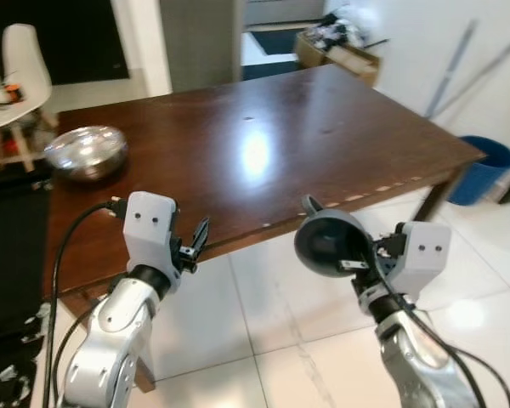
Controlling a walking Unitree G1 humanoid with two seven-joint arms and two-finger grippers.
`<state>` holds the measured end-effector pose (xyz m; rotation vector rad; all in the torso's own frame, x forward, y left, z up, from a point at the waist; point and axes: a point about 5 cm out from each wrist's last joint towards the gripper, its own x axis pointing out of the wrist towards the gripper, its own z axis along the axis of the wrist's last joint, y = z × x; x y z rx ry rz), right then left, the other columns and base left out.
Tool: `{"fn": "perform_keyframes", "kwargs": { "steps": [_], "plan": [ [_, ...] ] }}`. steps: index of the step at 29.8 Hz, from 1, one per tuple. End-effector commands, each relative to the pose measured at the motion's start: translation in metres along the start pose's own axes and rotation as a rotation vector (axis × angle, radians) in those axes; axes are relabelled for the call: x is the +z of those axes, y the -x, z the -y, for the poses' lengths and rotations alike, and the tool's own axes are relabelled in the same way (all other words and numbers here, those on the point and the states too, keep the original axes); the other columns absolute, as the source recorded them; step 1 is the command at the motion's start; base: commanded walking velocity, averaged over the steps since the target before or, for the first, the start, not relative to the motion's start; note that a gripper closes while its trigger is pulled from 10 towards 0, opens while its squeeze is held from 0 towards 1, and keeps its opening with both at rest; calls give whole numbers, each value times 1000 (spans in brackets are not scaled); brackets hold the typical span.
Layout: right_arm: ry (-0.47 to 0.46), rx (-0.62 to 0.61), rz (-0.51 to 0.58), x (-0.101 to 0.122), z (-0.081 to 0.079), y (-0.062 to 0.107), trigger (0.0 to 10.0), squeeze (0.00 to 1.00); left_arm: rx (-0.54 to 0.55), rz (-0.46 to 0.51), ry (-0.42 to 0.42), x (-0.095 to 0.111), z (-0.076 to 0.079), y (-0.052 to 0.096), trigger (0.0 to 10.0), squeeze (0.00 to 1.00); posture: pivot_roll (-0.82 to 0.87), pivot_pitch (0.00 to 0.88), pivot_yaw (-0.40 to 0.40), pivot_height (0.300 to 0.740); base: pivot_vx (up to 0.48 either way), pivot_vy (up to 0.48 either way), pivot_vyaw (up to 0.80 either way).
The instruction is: Setting the table
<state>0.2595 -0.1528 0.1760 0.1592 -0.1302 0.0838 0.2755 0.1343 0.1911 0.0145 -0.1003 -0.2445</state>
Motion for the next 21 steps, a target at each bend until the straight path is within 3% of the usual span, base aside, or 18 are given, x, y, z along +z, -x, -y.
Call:
{"fn": "perform_keyframes", "kwargs": {
  "steps": [1,21],
  "plan": [
    [-13,8,-7,-1,-2,1,10000,0,7,-28,-2,-6,-3,2,10000,0,-68,0,79,740,0,0,-800],
    [-9,17,1,-1,-4,-1,10000,0,-4,-19,-3,-5,-1,-1,10000,0,-68,0,79,740,0,0,-800]
  ]
}}
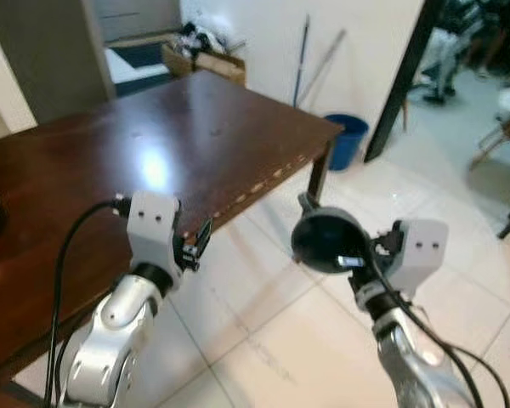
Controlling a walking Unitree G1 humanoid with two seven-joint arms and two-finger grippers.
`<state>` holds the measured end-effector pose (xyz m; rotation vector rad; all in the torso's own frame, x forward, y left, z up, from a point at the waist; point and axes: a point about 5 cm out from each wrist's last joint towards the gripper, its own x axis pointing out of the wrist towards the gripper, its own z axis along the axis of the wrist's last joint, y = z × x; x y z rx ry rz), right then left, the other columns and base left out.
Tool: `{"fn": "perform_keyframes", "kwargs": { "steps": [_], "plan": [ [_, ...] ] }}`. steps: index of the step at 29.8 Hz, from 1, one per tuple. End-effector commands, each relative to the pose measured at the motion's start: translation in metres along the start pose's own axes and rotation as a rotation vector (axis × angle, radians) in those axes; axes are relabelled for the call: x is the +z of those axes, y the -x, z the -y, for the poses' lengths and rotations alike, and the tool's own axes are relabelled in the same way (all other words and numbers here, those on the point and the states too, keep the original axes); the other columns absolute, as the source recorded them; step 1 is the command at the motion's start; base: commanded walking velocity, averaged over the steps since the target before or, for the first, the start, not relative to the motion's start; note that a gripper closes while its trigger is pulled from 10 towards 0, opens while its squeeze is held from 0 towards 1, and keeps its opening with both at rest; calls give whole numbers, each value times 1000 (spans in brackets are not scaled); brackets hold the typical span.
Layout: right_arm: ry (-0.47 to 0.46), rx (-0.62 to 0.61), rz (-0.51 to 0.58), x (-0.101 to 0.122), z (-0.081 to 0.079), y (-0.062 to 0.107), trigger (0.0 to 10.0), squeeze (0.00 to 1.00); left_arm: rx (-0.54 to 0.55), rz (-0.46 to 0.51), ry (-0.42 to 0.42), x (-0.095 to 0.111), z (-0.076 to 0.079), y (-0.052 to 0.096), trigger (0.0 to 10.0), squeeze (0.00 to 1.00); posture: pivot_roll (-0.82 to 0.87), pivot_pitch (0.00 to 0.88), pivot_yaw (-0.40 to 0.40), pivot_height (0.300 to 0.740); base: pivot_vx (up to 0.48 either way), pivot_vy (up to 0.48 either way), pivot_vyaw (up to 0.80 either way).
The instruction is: Setting the table
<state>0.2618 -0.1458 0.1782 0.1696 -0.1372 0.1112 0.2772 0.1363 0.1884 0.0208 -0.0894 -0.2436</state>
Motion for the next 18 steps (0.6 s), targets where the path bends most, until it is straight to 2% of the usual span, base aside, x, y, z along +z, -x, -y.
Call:
{"fn": "perform_keyframes", "kwargs": {
  "steps": [1,18],
  "plan": [
    [3,-10,-4,-1,3,2,10000,0,-5,-7,2,-2,1,0,10000,0,-68,0,79,740,0,0,-800],
    [4,-7,-3,-1,2,1,10000,0,-11,-2,3,-1,2,-1,10000,0,-68,0,82,740,0,0,-800]
  ]
}}
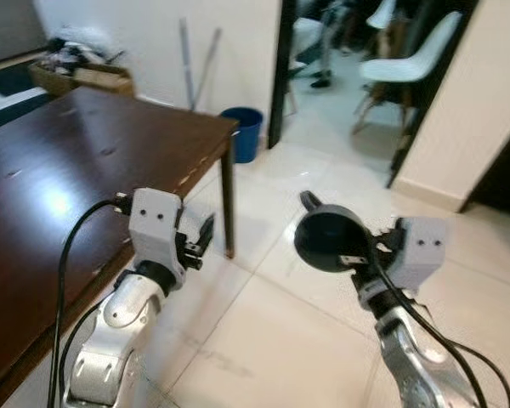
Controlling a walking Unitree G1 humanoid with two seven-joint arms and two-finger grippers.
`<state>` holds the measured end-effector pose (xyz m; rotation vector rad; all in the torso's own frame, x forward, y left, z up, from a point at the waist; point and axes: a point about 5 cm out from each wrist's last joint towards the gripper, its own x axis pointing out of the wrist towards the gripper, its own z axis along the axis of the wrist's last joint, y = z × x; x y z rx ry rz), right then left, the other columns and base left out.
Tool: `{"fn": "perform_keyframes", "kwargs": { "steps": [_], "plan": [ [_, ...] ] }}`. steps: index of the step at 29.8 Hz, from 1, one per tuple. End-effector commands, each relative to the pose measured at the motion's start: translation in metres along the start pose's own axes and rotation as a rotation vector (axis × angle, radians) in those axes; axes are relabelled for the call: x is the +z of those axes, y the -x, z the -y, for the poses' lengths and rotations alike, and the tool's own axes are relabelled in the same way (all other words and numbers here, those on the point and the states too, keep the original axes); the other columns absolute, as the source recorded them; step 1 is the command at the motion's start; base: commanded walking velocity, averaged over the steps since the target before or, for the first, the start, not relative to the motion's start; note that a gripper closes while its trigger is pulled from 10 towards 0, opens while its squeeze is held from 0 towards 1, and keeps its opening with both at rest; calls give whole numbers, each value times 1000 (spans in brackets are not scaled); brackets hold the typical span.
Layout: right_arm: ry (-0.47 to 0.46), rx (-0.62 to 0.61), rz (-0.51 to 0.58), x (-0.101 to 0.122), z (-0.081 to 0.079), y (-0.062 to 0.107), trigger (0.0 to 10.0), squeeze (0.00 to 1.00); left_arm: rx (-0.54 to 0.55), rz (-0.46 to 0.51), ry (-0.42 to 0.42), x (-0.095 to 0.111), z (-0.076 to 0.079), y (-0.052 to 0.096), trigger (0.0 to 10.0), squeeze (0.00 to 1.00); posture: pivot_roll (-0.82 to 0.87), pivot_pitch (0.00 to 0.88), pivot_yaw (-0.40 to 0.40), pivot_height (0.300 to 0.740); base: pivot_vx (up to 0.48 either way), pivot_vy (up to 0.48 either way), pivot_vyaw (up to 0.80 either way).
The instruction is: Setting the table
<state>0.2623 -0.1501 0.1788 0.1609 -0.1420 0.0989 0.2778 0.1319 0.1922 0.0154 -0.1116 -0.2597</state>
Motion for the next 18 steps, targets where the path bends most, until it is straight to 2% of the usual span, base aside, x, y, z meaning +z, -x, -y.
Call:
{"fn": "perform_keyframes", "kwargs": {
  "steps": [1,18],
  "plan": [
    [-6,4,-9,-2,-2,1,10000,0,4,-25,0,-5,-2,1,10000,0,-68,0,82,740,0,0,-800],
    [-7,-1,-10,-3,-2,2,10000,0,1,-25,3,-5,-1,1,10000,0,-70,0,84,740,0,0,-800]
  ]
}}
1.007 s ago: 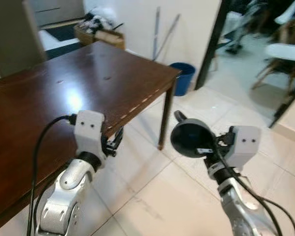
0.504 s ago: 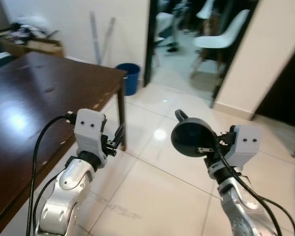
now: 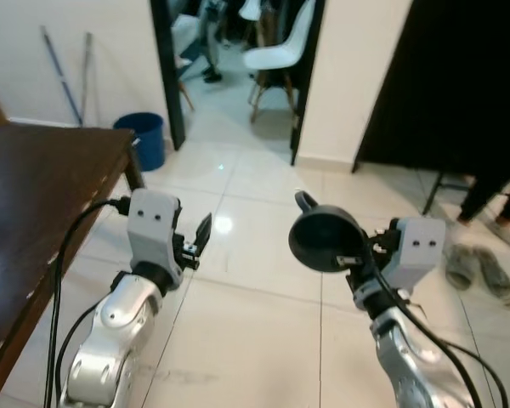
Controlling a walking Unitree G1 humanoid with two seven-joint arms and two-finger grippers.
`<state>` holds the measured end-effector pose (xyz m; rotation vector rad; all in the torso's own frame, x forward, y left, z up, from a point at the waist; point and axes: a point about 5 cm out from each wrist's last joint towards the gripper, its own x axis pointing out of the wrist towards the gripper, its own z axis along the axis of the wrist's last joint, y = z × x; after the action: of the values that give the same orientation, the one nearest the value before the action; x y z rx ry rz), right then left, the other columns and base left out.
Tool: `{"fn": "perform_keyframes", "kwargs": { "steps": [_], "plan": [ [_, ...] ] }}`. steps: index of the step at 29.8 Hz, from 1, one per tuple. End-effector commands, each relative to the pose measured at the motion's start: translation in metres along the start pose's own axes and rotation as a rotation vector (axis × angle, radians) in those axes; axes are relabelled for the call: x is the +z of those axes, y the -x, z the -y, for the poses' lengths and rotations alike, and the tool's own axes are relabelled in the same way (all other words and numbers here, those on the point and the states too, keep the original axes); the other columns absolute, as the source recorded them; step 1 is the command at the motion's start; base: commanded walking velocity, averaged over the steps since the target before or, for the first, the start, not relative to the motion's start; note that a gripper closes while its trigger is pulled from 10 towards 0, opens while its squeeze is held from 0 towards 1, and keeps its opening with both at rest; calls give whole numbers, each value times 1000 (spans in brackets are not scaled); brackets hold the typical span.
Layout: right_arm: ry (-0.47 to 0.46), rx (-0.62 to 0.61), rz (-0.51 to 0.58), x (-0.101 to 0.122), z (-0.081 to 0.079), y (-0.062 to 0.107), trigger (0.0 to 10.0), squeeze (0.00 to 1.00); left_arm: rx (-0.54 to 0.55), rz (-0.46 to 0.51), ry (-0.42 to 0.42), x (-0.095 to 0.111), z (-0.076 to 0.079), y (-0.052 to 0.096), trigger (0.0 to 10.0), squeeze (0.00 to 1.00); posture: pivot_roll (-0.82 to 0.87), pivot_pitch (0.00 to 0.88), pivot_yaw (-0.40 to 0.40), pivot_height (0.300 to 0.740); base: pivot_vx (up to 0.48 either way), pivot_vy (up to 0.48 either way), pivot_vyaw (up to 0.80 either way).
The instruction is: Setting the table
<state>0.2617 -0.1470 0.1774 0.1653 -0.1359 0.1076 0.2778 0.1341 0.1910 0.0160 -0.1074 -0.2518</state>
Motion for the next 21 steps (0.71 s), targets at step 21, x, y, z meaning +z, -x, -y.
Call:
{"fn": "perform_keyframes", "kwargs": {
  "steps": [21],
  "plan": [
    [0,-14,-7,-1,2,3,10000,0,-12,-20,9,-4,2,0,10000,0,-73,0,84,740,0,0,-800]
  ]
}}
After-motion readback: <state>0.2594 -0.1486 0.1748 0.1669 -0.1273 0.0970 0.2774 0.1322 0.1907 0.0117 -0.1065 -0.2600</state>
